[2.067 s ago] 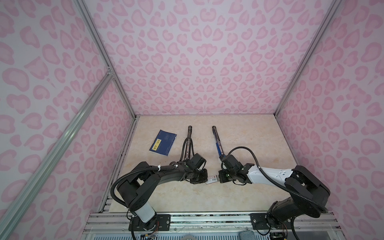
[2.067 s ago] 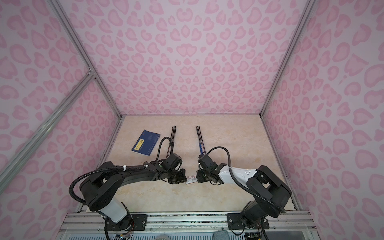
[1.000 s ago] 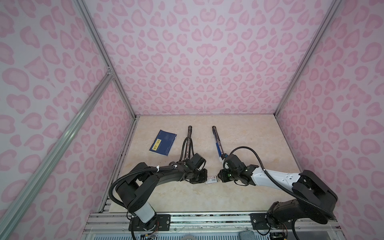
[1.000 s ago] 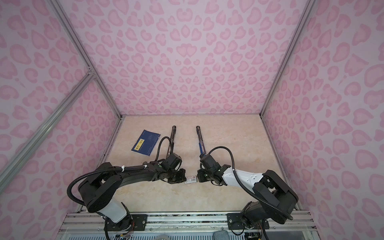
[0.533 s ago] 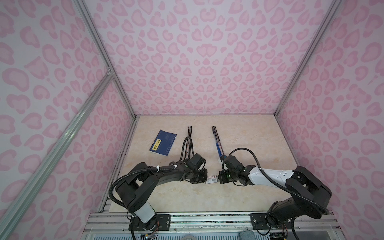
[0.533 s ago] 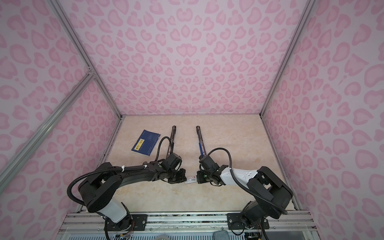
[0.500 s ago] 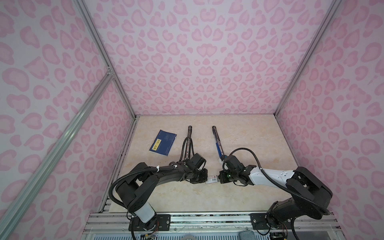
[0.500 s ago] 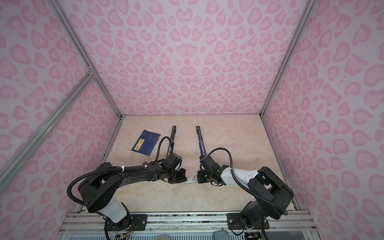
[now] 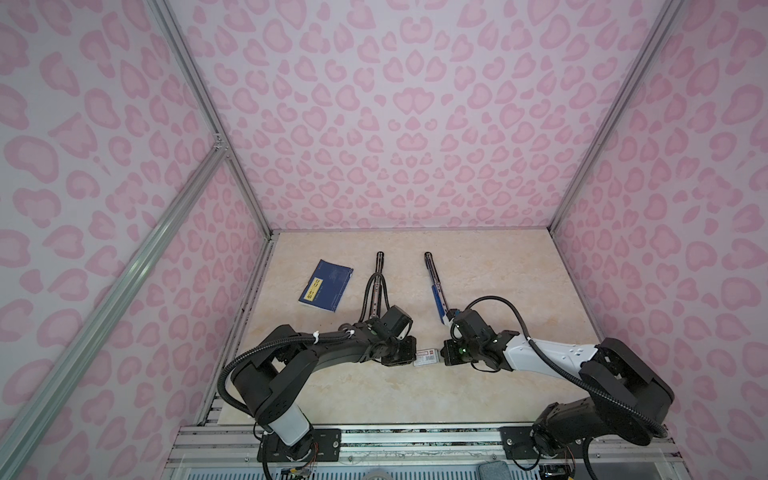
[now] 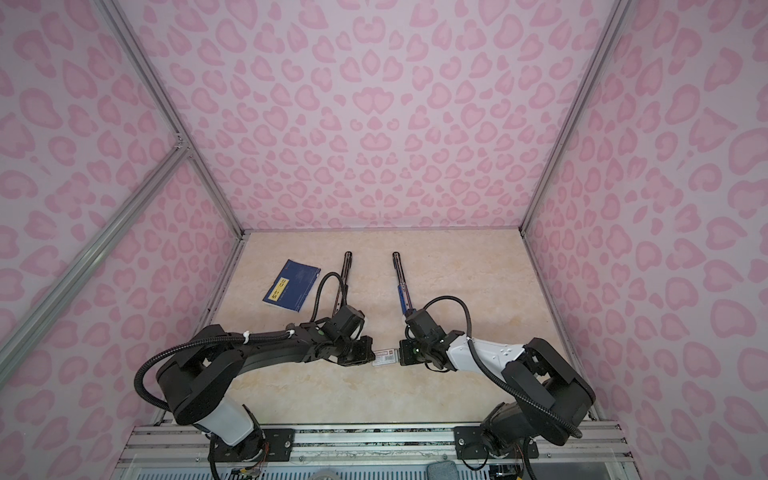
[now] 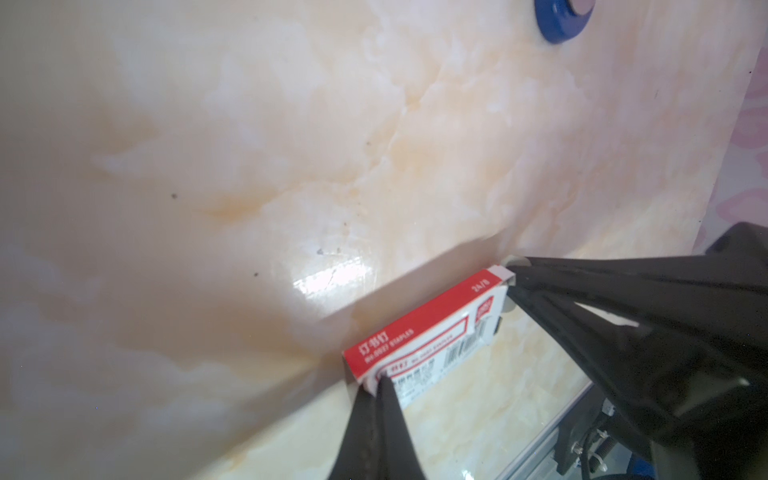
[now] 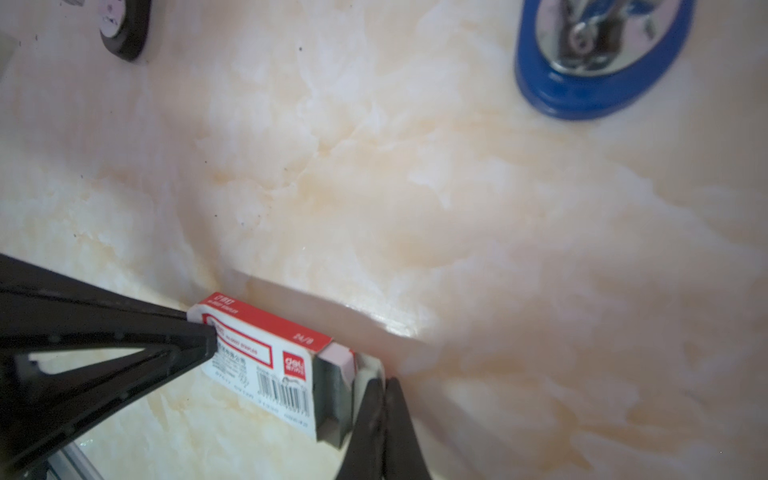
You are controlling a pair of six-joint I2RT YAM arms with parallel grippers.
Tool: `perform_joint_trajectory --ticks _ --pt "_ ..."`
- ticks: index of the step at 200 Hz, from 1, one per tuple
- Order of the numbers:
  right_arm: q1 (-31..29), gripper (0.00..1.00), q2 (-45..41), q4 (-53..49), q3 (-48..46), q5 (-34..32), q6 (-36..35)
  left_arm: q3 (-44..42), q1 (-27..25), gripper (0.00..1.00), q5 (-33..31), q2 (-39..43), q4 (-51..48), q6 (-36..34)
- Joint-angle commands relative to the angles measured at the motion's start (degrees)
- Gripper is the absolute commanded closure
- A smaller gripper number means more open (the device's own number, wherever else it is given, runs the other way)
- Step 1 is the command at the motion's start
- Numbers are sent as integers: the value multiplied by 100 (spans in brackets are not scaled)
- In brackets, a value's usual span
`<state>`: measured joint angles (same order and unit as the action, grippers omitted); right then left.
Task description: Load the staples into the stapler
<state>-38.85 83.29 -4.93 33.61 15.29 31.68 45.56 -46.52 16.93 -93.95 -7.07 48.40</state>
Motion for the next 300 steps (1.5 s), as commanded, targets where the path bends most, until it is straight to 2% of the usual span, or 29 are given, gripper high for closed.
perform_joint_trajectory --ticks 1,72,135,218,256,300 --pt "89 100 -35 -309 -73 -243 -74 14 41 97 -190 -31 -397 -20" --pt "158 100 50 -218 -82 -39 -53 193 84 97 -130 -202 -502 -100" --pt "110 100 149 -66 -34 79 31 339 82 76 29 -238 -475 -158" --pt "66 100 242 14 -12 80 57 304 57 71 223 -189 -353 -89" --pt "31 100 269 49 -21 82 74 338 47 76 232 -307 -307 -86" --pt "8 100 296 71 -29 80 82 392 47 97 137 -309 -364 -98"
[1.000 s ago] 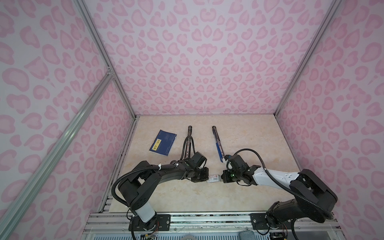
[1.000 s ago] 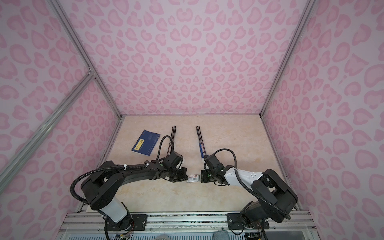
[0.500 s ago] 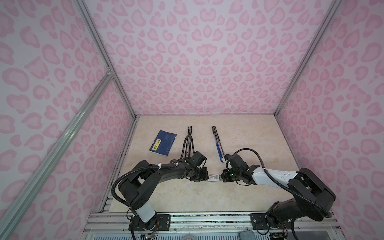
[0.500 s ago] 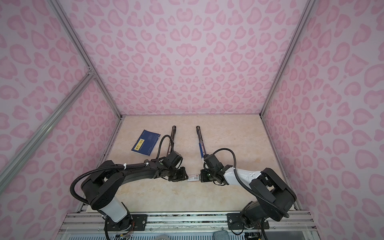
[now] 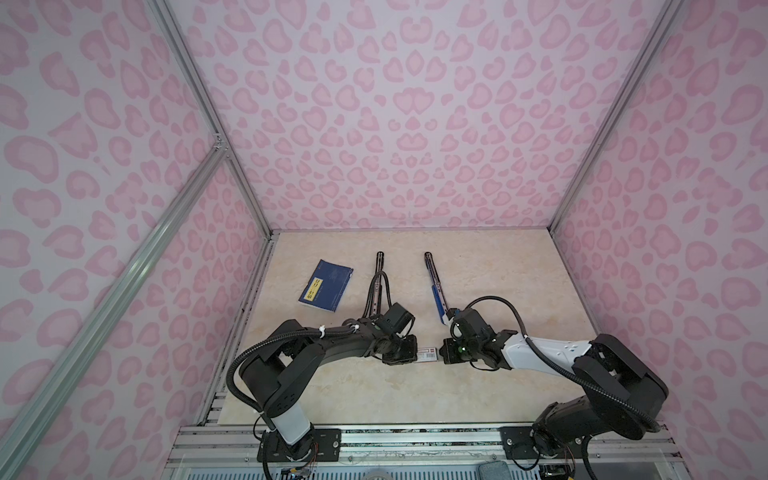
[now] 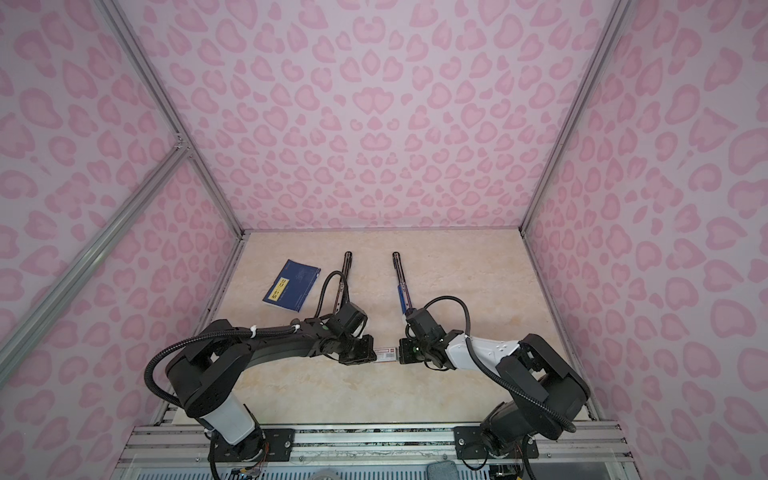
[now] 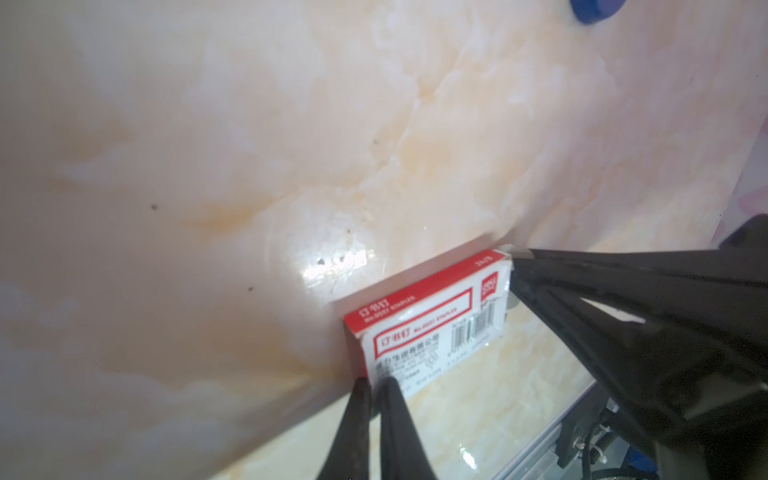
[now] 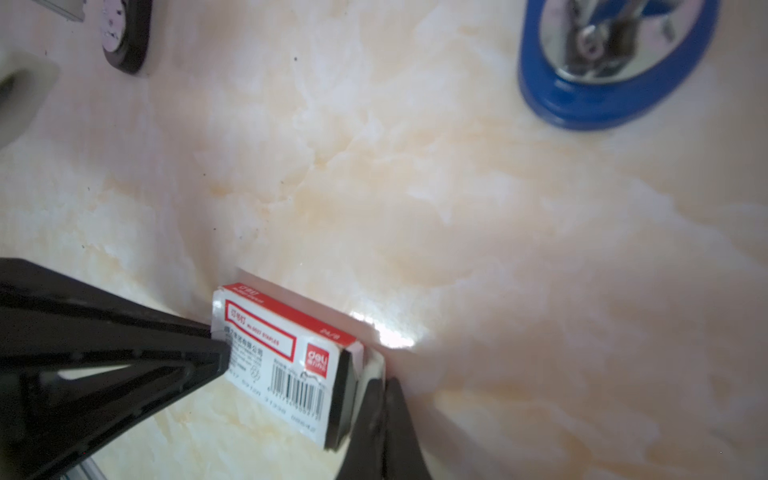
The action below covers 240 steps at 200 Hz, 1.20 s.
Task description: Load the staples into the stapler
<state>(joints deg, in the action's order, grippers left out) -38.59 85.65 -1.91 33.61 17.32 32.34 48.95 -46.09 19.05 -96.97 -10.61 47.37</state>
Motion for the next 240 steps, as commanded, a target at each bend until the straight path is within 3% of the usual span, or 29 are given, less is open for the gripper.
perform_joint_trajectory --ticks 1,63,200,219,240 --pt "-17 100 59 -235 -29 -123 17 53 3 97 -76 -7 -15 2" --pt "125 100 -118 -473 -147 -404 -26 -144 21 97 -242 194 -145 9" --pt "458 100 -453 -544 -399 -263 -104 -243 135 97 -424 359 -341 -70" --pt "457 100 -422 -465 -399 -195 -95 -154 135 80 -368 386 -248 -75" --pt "449 100 -402 -416 -396 -161 -77 -60 138 70 -307 419 -100 -79"
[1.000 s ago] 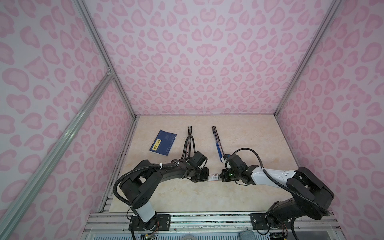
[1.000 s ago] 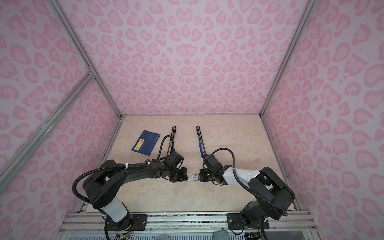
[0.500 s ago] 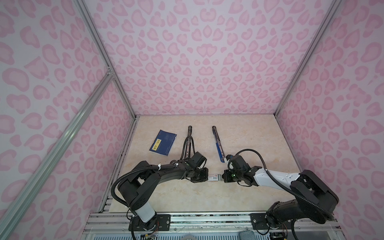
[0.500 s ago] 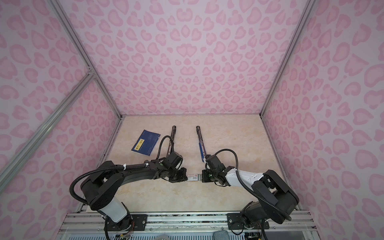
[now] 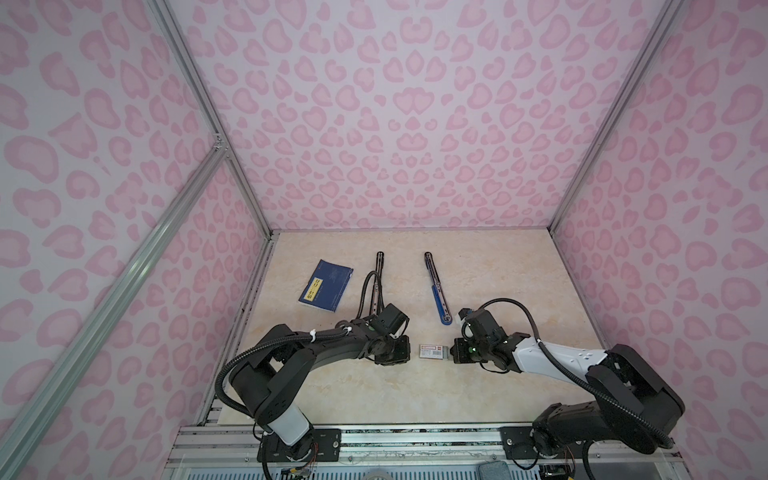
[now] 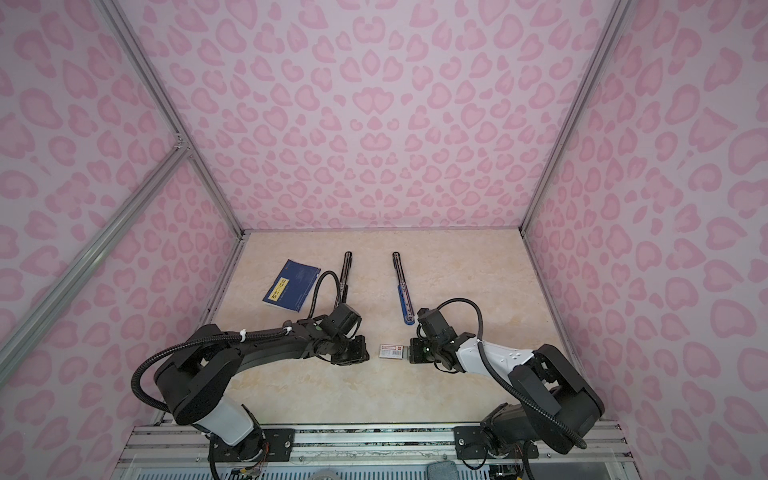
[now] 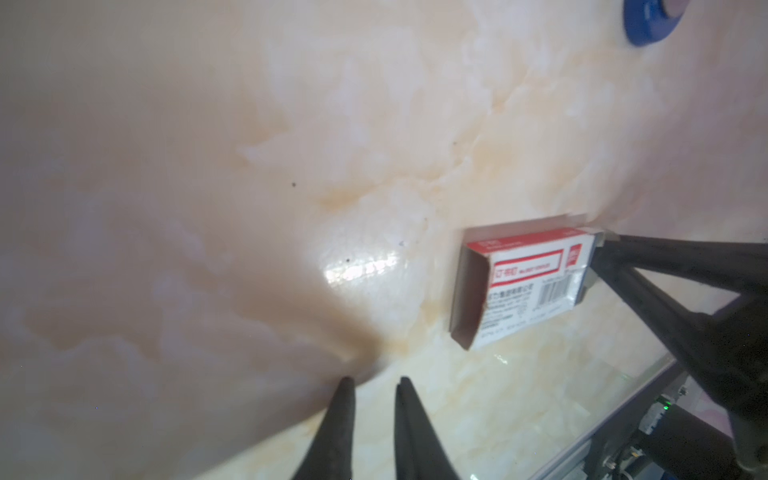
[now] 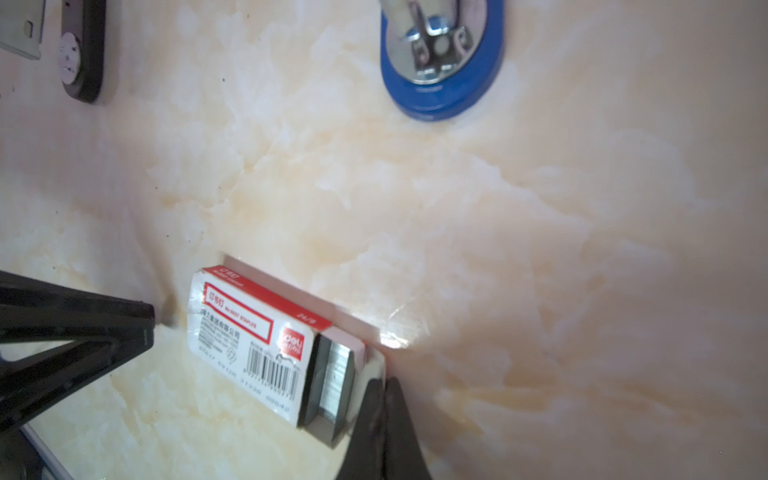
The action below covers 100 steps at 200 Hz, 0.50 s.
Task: Load the staples into the stapler
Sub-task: 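Hold the box with the left gripper while the right draws the staples out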
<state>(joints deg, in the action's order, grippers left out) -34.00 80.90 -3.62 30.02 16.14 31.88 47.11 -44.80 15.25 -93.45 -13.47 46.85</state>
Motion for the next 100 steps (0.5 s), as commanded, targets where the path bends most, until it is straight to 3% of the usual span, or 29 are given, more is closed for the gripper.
perform_joint_trajectory --ticks 1,17,100 --pt "-10 100 73 -245 -35 -46 -27 132 7 70 74 70 195 -27" --pt "-32 100 93 -223 -23 -40 -26 240 6 65 155 35 290 -64" --pt "-160 100 202 -52 -14 -22 82 553 10 65 453 -532 546 -54"
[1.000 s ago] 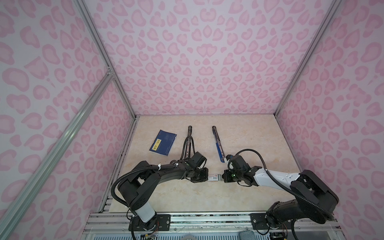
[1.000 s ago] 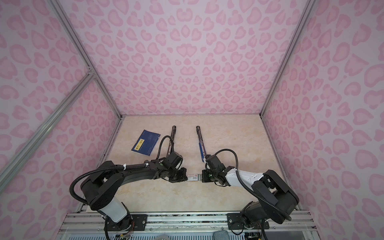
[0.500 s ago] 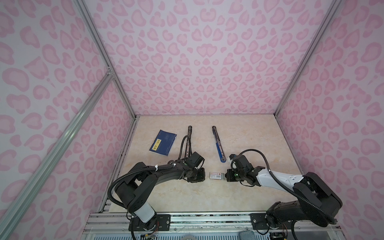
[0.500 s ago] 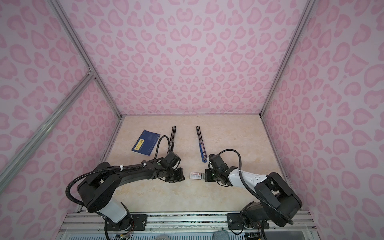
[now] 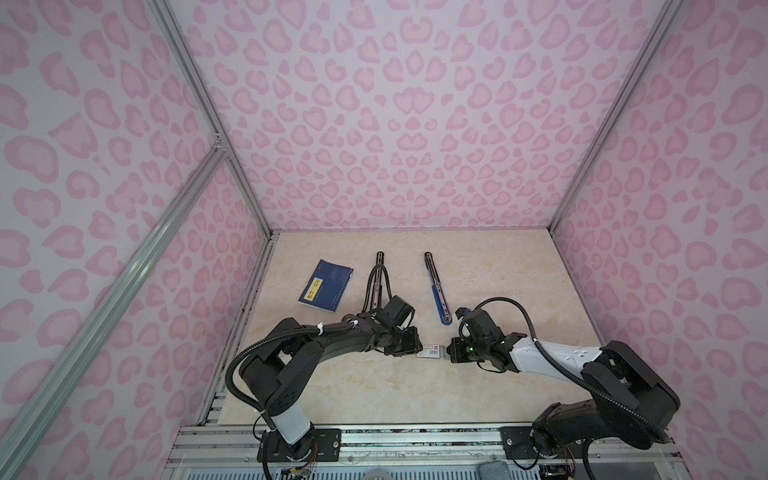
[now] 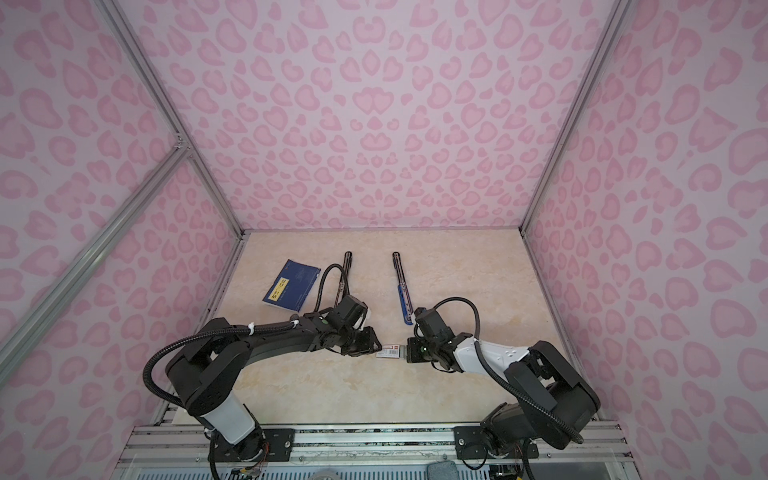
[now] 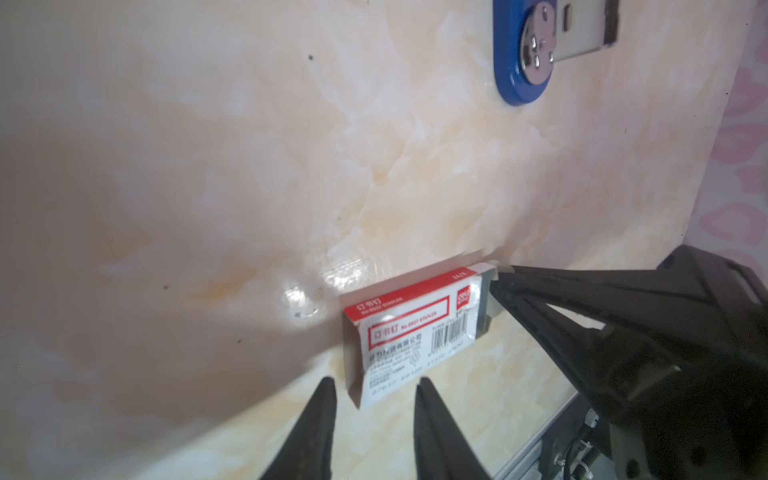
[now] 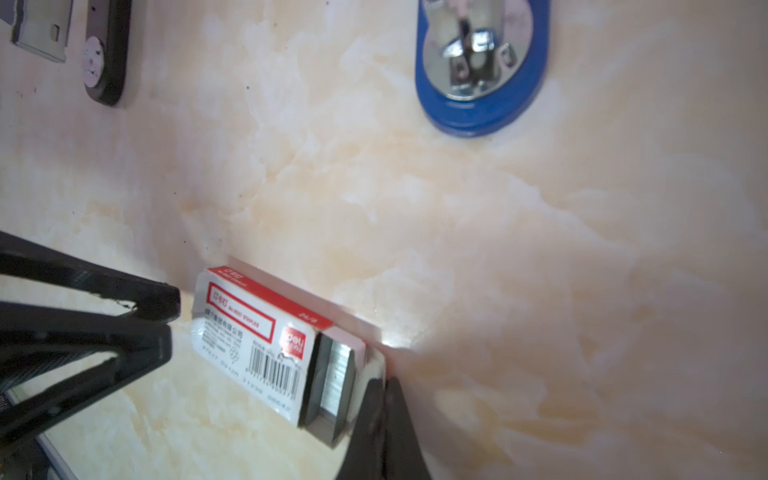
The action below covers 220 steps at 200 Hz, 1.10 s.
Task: Load the staples into the stapler
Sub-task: 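Hold the box with the left gripper while the right draws the staples out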
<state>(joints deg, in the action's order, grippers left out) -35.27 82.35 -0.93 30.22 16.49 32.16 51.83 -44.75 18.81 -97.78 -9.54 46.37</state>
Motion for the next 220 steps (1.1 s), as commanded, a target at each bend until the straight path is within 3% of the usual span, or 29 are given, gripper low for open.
perform_joint_trajectory --ticks 1,43,87,220 --pt "-33 100 56 -321 -33 -58 53 86 8 65 97 -105 158 -5" --pt "-62 100 70 -317 -31 -54 63 134 2 71 122 -276 217 3" --pt "-90 100 53 -330 -33 -84 80 73 2 97 88 -321 225 4" --pt "186 100 -329 -681 -191 -256 -35 -420 120 97 -377 211 -188 -49"
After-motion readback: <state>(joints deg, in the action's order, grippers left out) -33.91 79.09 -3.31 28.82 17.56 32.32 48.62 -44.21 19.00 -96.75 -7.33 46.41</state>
